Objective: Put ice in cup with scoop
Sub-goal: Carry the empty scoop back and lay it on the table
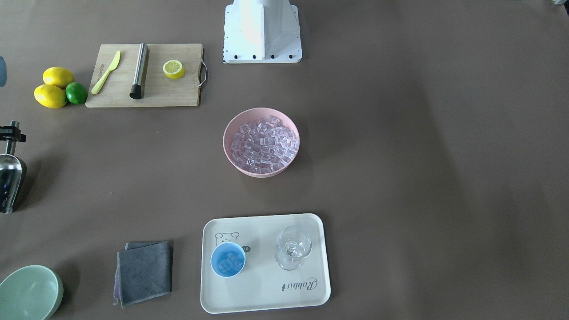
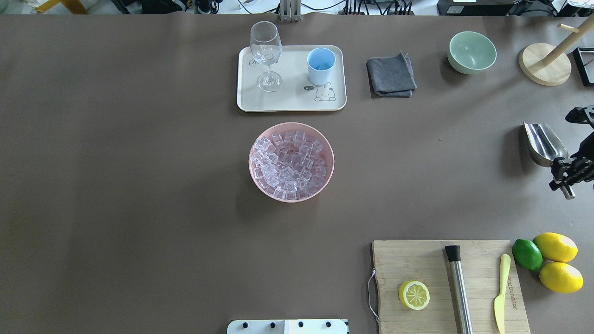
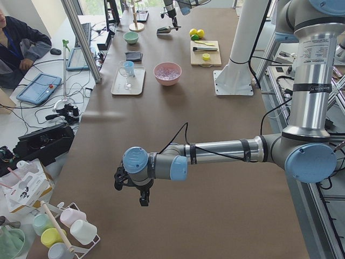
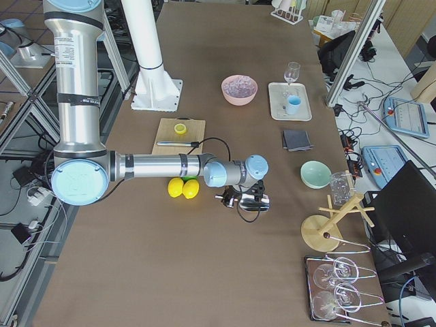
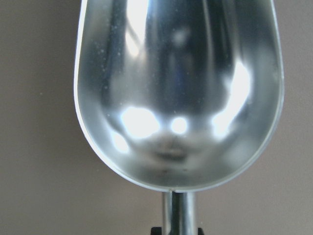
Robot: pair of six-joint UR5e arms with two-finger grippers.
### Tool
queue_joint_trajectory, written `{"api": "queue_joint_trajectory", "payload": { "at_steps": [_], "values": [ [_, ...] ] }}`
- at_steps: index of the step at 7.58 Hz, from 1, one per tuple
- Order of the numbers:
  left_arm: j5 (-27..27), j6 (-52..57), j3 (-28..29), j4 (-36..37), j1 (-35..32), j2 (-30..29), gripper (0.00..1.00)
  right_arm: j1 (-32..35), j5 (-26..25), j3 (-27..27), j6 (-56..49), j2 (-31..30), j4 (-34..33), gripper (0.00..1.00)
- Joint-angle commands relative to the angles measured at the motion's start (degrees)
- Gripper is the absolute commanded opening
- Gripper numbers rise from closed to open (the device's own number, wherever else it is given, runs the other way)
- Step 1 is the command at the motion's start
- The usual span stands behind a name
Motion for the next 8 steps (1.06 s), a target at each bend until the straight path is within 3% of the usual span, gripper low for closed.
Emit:
{"api": "queue_joint_trajectory", "payload": {
  "at_steps": [1,3,6,7,8],
  "values": [
    [0.0,0.0,0.0,0.0,0.0,-0.1,1.00,-0.1,0.3,0.3,0.2,0.0,2.4,1.00],
    [0.1,0.0,0.0,0.0,0.0,-0.1,1.00,1.1,0.0,3.4,0.0,0.0,2.4,1.00],
    [0.1,0.0,0.0,0.0,0.0,-0.2,1.00,14.5,-5.9,12.0,-0.9,-0.7,0.2,1.00],
    [0.1,0.0,0.0,0.0,0.0,-0.3,1.00,19.8,-8.6,18.1,-2.0,-0.2,-6.8,1.00],
    [0.1,0.0,0.0,0.0,0.0,-0.3,1.00,24.2,-10.4,20.0,-9.6,1.8,-16.1,1.00]
  ]
}}
